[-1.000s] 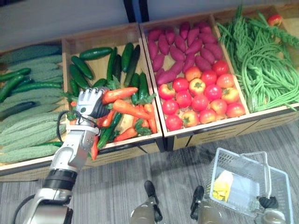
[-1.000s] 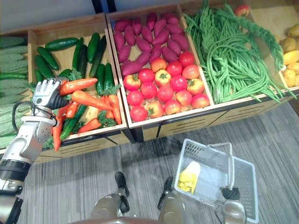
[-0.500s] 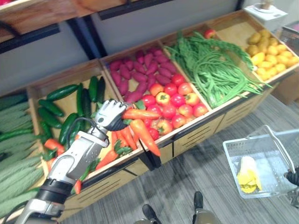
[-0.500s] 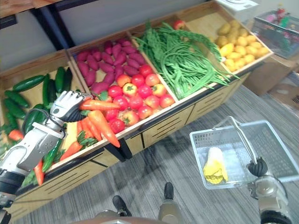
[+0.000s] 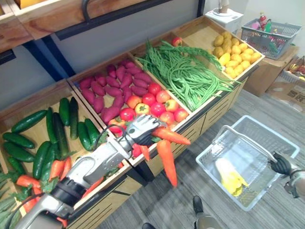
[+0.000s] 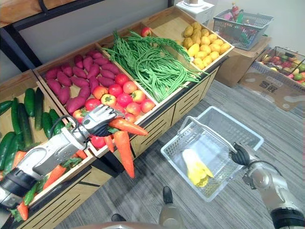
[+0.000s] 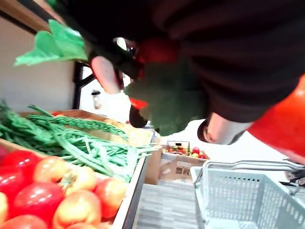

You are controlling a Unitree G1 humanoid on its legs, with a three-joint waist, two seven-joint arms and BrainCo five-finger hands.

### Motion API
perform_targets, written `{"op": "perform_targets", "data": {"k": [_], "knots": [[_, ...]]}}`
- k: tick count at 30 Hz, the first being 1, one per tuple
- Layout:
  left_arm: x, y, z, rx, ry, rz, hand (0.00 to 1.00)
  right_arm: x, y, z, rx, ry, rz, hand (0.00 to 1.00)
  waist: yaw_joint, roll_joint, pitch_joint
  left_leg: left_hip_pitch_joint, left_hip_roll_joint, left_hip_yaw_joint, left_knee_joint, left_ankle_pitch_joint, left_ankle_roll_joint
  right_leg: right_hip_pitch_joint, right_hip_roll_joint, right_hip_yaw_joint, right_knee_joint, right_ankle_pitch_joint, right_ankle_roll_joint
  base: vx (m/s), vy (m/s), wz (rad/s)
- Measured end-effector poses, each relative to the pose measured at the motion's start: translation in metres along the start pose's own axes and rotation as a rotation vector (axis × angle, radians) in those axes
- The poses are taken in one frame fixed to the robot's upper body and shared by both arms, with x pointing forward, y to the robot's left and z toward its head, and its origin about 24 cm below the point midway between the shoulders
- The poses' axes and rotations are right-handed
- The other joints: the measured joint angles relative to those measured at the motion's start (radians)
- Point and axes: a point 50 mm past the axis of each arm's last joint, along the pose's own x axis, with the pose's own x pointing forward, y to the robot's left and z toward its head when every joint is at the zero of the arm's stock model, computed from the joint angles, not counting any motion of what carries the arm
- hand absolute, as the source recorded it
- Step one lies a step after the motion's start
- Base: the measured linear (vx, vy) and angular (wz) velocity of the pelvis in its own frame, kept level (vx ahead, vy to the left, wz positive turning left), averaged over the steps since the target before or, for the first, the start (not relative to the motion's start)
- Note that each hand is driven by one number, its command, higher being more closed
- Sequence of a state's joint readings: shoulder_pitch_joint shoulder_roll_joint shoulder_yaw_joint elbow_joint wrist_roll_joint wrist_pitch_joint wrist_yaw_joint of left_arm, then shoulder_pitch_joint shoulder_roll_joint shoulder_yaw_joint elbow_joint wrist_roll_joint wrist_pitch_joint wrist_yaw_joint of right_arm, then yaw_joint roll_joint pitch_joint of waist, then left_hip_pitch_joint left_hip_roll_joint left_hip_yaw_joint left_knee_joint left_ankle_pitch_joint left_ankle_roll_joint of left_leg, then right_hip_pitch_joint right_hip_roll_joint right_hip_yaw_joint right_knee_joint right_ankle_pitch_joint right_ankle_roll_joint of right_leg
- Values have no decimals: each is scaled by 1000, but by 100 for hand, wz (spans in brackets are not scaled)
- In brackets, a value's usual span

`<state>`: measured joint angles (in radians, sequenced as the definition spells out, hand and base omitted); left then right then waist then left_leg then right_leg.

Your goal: Pick vegetable in the basket

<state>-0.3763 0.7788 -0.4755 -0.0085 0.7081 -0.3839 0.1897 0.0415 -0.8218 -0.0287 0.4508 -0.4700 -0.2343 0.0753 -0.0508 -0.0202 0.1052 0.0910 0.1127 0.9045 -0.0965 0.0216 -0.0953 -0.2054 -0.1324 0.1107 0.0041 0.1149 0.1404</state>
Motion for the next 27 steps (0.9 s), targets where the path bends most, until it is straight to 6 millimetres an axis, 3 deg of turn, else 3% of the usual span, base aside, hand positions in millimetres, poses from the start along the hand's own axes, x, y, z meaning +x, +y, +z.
{"op": "perform_targets", "data": {"k": [4,10,15,21,27], "knots": [[15,-5,17,-72,-68,11,100,2,4,18,-24,-82,27,100,0,-11,-9,17,6,37,2,-10,-12,-1,13,21,2,0,0,27,-15,-23],[45,-15,58,-142,-238,-8,100,5,0,45,-52,-200,21,100,-4,-13,-11,8,74,82,189,-123,-26,1,22,57,20,0,0,34,-9,-25],[57,-22,87,-180,-351,-32,100,10,-8,61,-66,-265,7,100,-6,-7,-14,0,129,126,304,-194,-37,-2,40,93,27,0,0,-34,-15,-24],[65,-31,106,-235,-393,-55,100,13,-18,88,-81,-376,7,100,-29,15,-27,-12,173,158,393,-242,-42,-23,56,122,37,1,2,-36,-4,-19],[77,-43,118,-261,-417,-95,100,13,-20,101,-46,-434,21,100,-29,27,-35,-18,204,182,440,-261,-50,-49,77,146,52,4,-1,-18,-3,-13]]}}
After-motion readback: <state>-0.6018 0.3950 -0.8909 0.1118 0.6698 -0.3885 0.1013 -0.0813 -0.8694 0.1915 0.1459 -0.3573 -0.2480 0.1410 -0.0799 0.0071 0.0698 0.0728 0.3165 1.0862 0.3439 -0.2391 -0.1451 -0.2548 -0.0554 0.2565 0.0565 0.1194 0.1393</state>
